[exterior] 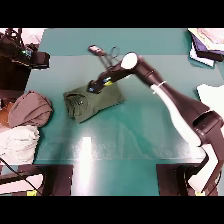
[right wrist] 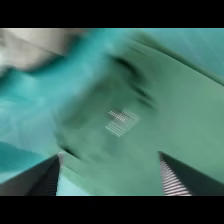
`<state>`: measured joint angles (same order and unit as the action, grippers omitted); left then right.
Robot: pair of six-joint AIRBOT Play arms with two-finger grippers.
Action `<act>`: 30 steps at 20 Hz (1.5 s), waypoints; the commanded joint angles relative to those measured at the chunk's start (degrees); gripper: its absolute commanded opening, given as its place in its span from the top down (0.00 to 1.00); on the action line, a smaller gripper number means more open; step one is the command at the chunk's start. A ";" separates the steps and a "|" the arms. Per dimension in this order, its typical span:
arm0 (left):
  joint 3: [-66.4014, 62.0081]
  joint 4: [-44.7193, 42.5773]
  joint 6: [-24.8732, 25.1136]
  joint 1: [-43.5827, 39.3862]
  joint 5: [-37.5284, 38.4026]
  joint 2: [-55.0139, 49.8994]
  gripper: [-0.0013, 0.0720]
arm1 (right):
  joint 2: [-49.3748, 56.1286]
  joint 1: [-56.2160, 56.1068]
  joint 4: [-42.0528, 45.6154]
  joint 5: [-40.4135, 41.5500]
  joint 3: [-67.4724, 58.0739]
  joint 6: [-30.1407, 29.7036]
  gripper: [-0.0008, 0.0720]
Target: Fold the shirts.
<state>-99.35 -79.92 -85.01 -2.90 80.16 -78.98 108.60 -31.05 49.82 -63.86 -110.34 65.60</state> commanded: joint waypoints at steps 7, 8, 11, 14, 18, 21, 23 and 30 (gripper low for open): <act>0.02 0.85 -0.02 0.02 -1.11 0.04 0.95 | 6.40 19.39 -1.44 -11.06 3.54 9.77 0.04; 0.02 0.85 0.00 0.02 -1.09 0.04 0.95 | 7.72 19.39 -4.35 -10.69 3.54 9.77 0.04; 0.02 0.85 0.00 0.02 -1.14 0.04 0.95 | 11.15 18.16 -10.75 -9.44 3.37 8.66 0.04; 0.02 0.83 0.02 0.02 -1.11 0.04 0.95 | 14.58 15.26 -11.54 -9.57 -0.52 8.31 0.04; 0.02 0.83 0.02 0.02 -1.03 0.04 0.95 | 18.91 11.15 -11.30 -8.39 -6.91 8.50 0.12; 0.02 0.85 0.17 0.02 -0.61 0.04 0.95 | 18.67 9.38 -11.30 -4.02 -5.60 7.61 0.73; 0.02 0.83 0.20 0.02 -0.09 0.04 0.95 | 18.36 9.40 -11.10 -4.17 -5.62 5.16 0.97; 0.02 0.83 1.73 0.02 0.81 0.04 0.95 | 5.88 19.98 2.75 -14.32 -5.60 7.74 0.97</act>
<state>-99.35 -79.07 -83.70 -2.90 80.62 -78.98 119.87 -15.88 45.74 -74.08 -115.87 71.48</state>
